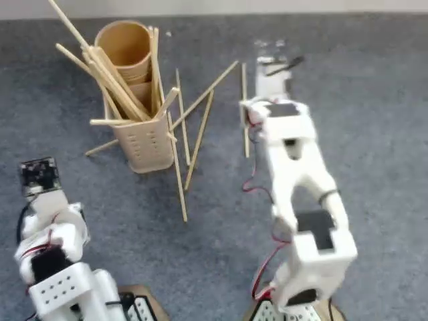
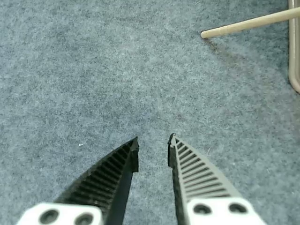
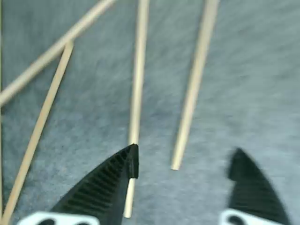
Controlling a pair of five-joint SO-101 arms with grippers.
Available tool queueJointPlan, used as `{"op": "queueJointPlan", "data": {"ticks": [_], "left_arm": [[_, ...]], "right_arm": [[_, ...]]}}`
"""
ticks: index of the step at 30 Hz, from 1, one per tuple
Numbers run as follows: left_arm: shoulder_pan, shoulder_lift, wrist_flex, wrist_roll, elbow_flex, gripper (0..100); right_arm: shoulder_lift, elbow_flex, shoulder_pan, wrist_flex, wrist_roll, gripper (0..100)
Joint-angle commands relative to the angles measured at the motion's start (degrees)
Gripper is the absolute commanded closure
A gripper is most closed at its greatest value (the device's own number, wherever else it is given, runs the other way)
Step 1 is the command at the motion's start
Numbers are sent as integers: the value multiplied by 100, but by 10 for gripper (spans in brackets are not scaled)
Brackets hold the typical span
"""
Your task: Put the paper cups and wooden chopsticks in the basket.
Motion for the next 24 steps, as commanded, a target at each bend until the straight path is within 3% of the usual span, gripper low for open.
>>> {"op": "queueJointPlan", "data": {"ticks": [1, 13, 17, 24], "left_arm": [[75, 13, -97, 35, -22, 860], [75, 13, -97, 35, -22, 860], [84, 13, -97, 35, -22, 860], [224, 13, -97, 35, 40, 860]], "right_arm": [[295, -998, -40, 532, -176, 537], [-462, -444, 119, 1121, -237, 530], [-576, -409, 637, 1095, -237, 530], [-497, -110, 629, 620, -273, 530]]}}
